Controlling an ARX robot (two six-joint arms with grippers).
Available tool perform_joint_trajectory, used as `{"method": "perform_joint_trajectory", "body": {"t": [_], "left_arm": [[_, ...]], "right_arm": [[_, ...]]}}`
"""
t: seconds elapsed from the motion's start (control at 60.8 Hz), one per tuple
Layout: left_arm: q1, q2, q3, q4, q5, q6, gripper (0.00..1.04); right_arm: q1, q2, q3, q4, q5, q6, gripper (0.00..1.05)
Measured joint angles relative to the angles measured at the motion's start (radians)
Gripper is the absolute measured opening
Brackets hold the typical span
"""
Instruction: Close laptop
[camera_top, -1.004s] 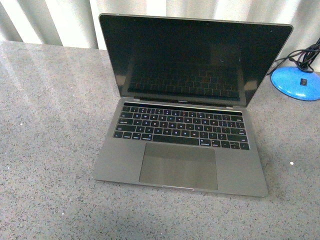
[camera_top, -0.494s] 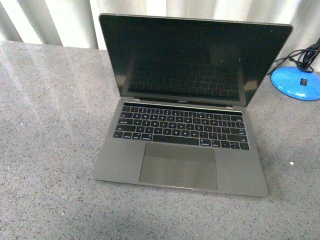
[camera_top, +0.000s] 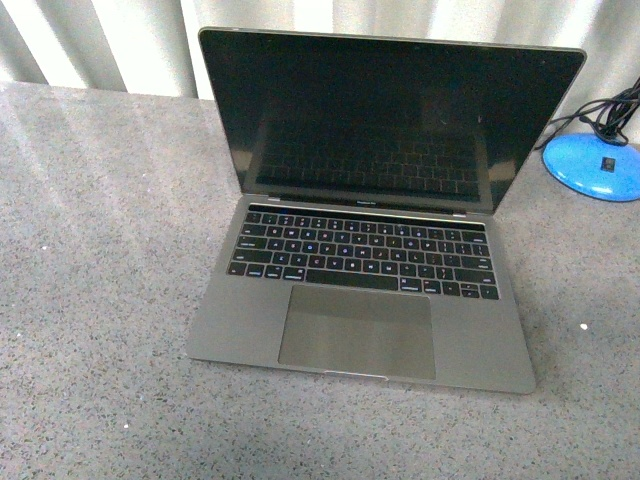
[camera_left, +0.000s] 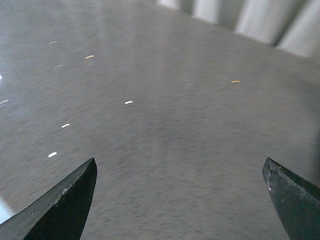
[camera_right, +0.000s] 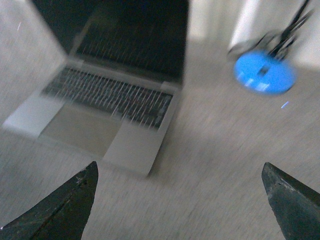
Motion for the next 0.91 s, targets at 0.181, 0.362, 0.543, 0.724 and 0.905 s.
{"method": "perform_joint_trajectory", "body": {"t": [0.181, 0.362, 0.543, 0.724, 0.905], "left_arm": [[0.053, 0.282, 0.043, 0.247, -0.129, -0.043, 0.98], [0.108, 0.583, 0.152, 0.562, 0.1, 0.08, 0.98], [0.101, 0.805, 0.226, 0.711, 0.167, 0.116, 0.98], [0.106, 0.946, 0.3, 0.82, 0.225, 0.139, 0.98], [0.143, 1.065, 0.389, 0.886, 0.292, 0.159, 0.98]], "right_arm": [[0.007, 0.322, 0.089, 0.185, -0.011, -0.161, 0.95], [0.042, 0.634, 0.211, 0.381, 0.023, -0.222, 0.95], [0.061, 0.805, 0.275, 0.502, 0.048, -0.222, 0.95], [0.095, 0.898, 0.315, 0.574, 0.063, -0.178, 0.95], [0.142, 1.007, 0.395, 0.628, 0.084, -0.164, 0.95]]}}
